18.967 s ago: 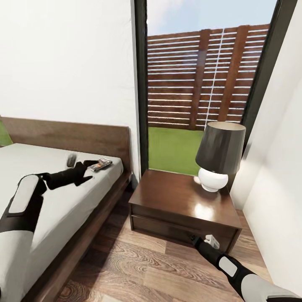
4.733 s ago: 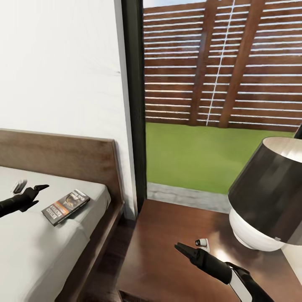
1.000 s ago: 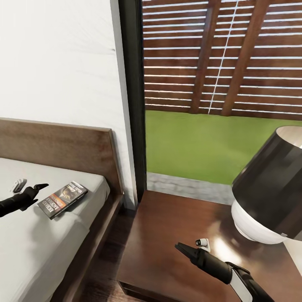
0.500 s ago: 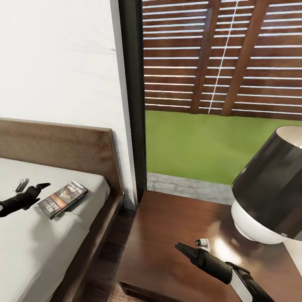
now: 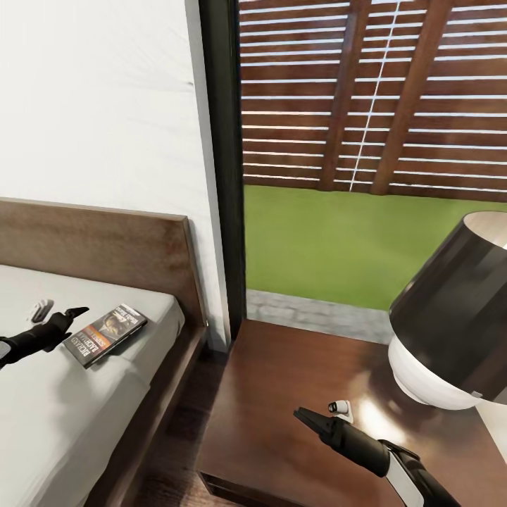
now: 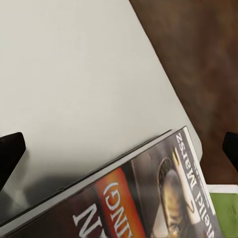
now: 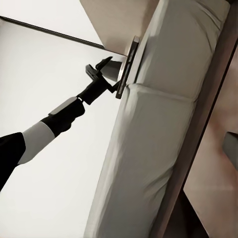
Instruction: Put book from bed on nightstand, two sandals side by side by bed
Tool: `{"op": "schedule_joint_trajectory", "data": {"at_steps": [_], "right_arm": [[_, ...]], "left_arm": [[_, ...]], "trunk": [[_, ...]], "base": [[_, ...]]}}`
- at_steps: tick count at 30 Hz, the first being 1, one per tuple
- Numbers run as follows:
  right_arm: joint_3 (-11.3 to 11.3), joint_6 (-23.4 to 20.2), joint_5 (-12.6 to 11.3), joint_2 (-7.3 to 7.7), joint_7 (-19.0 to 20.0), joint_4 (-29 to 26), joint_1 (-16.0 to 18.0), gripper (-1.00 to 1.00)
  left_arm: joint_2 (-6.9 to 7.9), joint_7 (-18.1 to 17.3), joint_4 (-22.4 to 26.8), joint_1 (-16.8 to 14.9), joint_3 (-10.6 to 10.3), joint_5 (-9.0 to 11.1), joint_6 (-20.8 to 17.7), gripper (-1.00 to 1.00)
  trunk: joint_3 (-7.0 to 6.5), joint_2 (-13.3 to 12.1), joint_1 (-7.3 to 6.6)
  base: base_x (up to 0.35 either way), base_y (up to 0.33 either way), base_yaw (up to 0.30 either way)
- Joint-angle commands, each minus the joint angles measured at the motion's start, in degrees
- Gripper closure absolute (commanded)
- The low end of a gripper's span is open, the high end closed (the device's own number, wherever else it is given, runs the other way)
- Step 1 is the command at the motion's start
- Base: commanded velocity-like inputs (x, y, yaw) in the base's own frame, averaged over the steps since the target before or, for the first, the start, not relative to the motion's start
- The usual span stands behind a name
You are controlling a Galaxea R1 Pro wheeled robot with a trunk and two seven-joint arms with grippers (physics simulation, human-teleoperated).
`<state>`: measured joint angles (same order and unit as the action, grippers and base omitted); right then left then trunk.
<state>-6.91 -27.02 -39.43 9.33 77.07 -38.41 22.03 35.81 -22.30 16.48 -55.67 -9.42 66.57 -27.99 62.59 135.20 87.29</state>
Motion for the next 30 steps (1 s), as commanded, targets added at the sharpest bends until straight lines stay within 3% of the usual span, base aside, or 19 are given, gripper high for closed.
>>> {"op": "schedule_joint_trajectory", "data": {"at_steps": [1, 30], "right_arm": [[-0.29, -0.58, -0.56, 0.07, 0.01, 0.00, 0.03, -1.00], [-0.26, -0.58, -0.50, 0.07, 0.01, 0.00, 0.03, -1.00]], "left_arm": [[-0.05, -0.12, -0.04, -0.06, -0.44, 0.48, -0.11, -1.00], [-1.36, -0.20, 0.12, -0.06, -1.29, 0.00, -0.21, -1.00]], "trunk": [[0.05, 0.02, -0.01], [0.05, 0.02, -0.01]], "base": [[0.000, 0.000, 0.000], [0.000, 0.000, 0.000]]}}
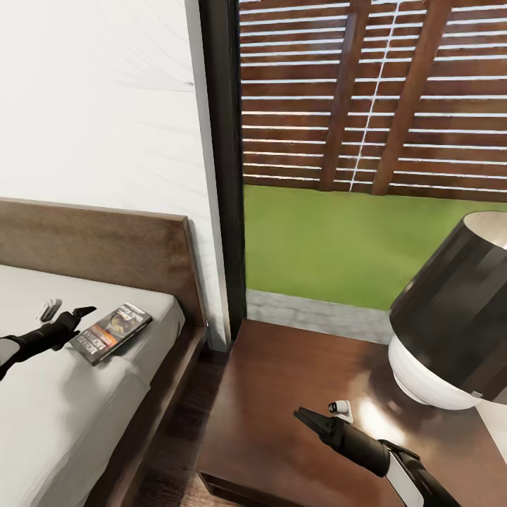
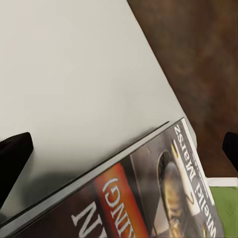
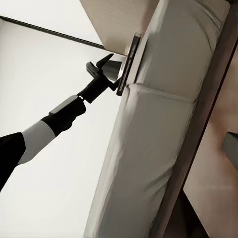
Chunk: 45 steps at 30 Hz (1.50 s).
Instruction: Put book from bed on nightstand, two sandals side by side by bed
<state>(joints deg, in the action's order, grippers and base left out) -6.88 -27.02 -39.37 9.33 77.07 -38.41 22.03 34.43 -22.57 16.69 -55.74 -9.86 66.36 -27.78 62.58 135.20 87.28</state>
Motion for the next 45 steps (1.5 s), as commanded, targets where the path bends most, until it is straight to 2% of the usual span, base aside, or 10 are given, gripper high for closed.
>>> {"op": "schedule_joint_trajectory", "data": {"at_steps": [1, 26, 45], "right_arm": [[-0.30, -0.58, -0.57, 0.07, 0.01, 0.00, 0.03, -1.00], [-0.33, -0.58, -0.66, 0.07, 0.01, 0.00, 0.03, -1.00], [-0.33, -0.58, -0.63, 0.07, 0.01, 0.00, 0.03, -1.00]], "left_arm": [[-0.03, 0.07, -0.10, 0.02, -0.86, 0.20, -0.42, -1.00], [-0.35, -0.10, -0.08, 0.02, -0.87, 0.17, -0.43, -1.00], [-1.26, -0.02, -0.08, 0.02, -0.92, 0.17, -0.43, -1.00]], "trunk": [[0.06, 0.02, 0.00], [0.06, 0.02, 0.00], [0.06, 0.02, 0.00]], "base": [[0.000, 0.000, 0.000], [0.000, 0.000, 0.000], [0.000, 0.000, 0.000]]}}
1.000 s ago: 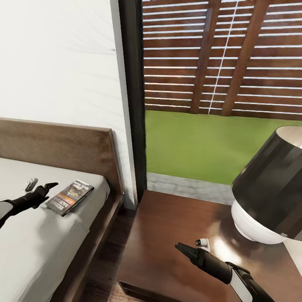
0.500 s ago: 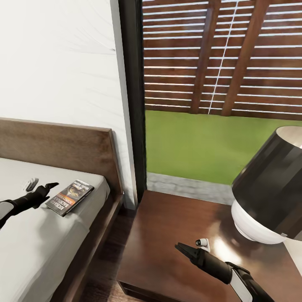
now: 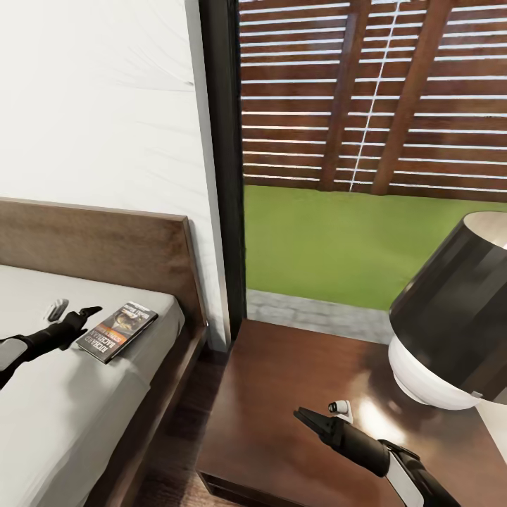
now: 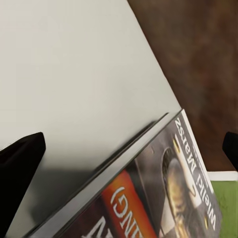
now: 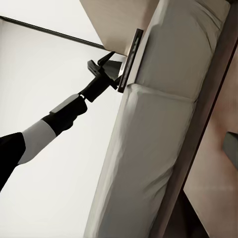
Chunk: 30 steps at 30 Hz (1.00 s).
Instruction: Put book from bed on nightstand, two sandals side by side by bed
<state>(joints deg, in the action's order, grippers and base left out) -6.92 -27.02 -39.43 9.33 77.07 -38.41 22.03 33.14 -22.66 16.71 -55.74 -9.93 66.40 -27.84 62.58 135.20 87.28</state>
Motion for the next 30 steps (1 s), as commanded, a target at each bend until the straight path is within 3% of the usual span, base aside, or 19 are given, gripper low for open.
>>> {"op": "schedule_joint_trajectory", "data": {"at_steps": [1, 16, 30], "right_arm": [[-0.29, -0.58, -0.56, 0.07, 0.01, 0.00, 0.03, -1.00], [-0.29, -0.58, -0.57, 0.07, 0.01, 0.00, 0.03, -1.00], [-0.29, -0.58, -0.56, 0.07, -0.01, 0.00, 0.03, -1.00]], "left_arm": [[-0.02, 0.07, -0.08, 0.01, -0.85, 0.14, -0.37, -1.00], [-1.32, 0.04, 0.23, 0.01, -0.99, 0.14, -0.37, -1.00], [-1.94, 0.11, 0.25, 0.01, -3.32, 0.17, 0.25, -1.00]], "trunk": [[0.06, 0.02, 0.00], [0.06, 0.02, 0.00], [0.06, 0.02, 0.00]], "base": [[0.000, 0.000, 0.000], [0.000, 0.000, 0.000], [0.000, 0.000, 0.000]]}}
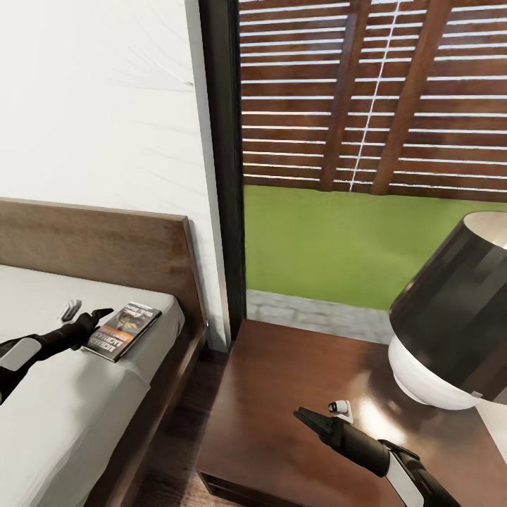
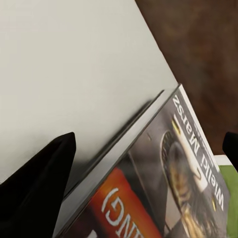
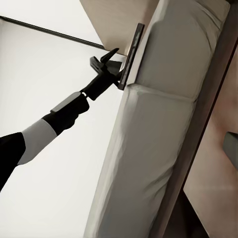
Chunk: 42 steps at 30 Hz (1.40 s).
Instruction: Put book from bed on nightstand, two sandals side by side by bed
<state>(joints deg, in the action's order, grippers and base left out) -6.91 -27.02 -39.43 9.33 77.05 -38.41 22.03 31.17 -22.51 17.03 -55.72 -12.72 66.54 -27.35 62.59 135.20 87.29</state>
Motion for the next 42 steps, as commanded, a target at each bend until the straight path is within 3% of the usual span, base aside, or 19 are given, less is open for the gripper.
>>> {"op": "schedule_joint_trajectory", "data": {"at_steps": [1, 18, 42], "right_arm": [[-0.29, -0.58, -0.56, 0.07, 0.01, 0.00, 0.03, -1.00], [-0.25, -0.58, -0.56, 0.07, 0.03, 0.00, 0.03, -1.00], [-0.29, -0.58, -0.56, 0.07, 0.00, 0.00, 0.03, -1.00]], "left_arm": [[-0.04, -0.05, -0.07, -0.01, -0.57, 0.02, -0.19, -1.00], [-1.38, -0.08, -0.07, -0.01, -0.73, 0.00, 0.09, -1.00], [-1.67, -0.08, 0.02, -0.01, -0.73, 0.00, 0.05, -1.00]], "trunk": [[0.05, 0.02, -0.01], [0.05, 0.02, -0.01], [0.05, 0.02, -0.01]], "base": [[0.000, 0.000, 0.000], [0.000, 0.000, 0.000], [0.000, 0.000, 0.000]]}}
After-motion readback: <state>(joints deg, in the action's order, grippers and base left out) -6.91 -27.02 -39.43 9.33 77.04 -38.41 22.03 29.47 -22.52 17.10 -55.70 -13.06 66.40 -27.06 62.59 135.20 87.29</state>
